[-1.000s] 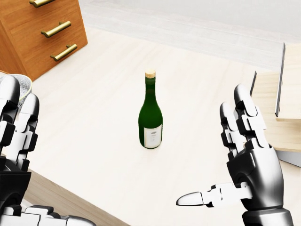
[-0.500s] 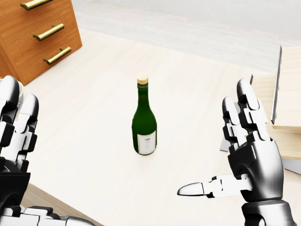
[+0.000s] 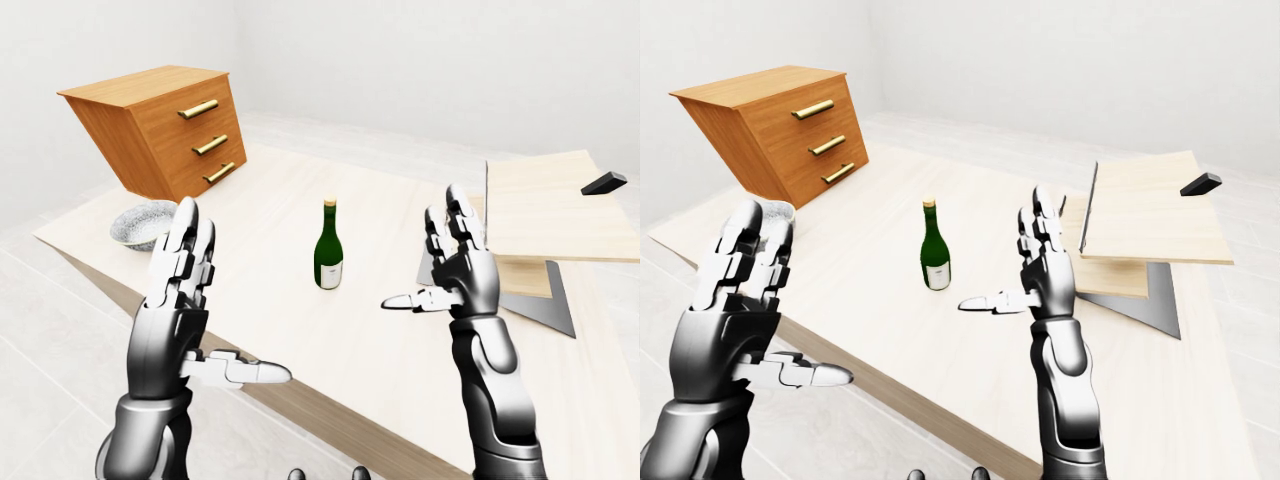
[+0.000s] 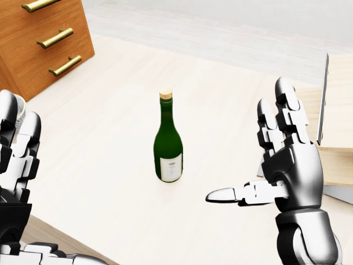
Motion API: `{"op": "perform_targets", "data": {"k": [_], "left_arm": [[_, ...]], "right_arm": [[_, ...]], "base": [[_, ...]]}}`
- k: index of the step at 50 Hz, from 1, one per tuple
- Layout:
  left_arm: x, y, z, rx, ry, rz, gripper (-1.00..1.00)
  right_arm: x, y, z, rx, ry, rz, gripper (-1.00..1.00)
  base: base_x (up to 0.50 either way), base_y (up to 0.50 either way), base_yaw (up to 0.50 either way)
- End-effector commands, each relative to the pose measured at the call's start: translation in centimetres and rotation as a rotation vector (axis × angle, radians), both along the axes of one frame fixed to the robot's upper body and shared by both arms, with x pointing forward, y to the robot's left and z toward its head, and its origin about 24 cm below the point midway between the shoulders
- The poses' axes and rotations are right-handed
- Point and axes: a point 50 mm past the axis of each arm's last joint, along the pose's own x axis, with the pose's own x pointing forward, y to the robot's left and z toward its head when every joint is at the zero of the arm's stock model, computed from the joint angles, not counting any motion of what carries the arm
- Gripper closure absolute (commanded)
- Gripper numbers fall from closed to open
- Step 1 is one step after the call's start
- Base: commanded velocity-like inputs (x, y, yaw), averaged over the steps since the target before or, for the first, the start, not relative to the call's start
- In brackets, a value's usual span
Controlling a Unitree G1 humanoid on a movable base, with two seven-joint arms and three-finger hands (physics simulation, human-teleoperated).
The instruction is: Put the wine bottle on the wine rack.
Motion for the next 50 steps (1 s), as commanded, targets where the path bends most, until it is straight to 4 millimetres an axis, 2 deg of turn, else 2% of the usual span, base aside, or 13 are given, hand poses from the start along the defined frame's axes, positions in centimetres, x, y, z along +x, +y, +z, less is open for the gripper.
{"op": "perform_targets", "data": {"k": [1,24,38,45,50], "left_arm": [[-0.2,0.4,0.4,-0.006,-0.019,0.011,-1.0],[-0.5,1.0,0.5,-0.007,-0.025,0.028,-1.0],[-0.5,1.1,0.5,-0.004,-0.025,0.032,-1.0],[-0.5,0.9,0.7,-0.003,-0.035,0.029,-1.0],[-0.5,1.0,0.6,-0.003,-0.03,0.031,-1.0]], "right_arm": [[1.6,0.6,0.0,0.028,0.015,0.008,-1.0],[5.7,2.2,0.6,0.019,0.05,0.008,-1.0],[6.8,2.7,1.6,0.055,0.038,-0.006,-1.0],[7.5,3.8,1.0,0.028,0.073,0.018,-1.0],[8.1,4.2,1.4,0.026,0.076,0.024,-1.0]], "base": [[0.0,0.0,0.0],[0.0,0.0,0.0],[0.0,0.0,0.0],[0.0,0.0,0.0],[0.0,0.0,0.0]]}}
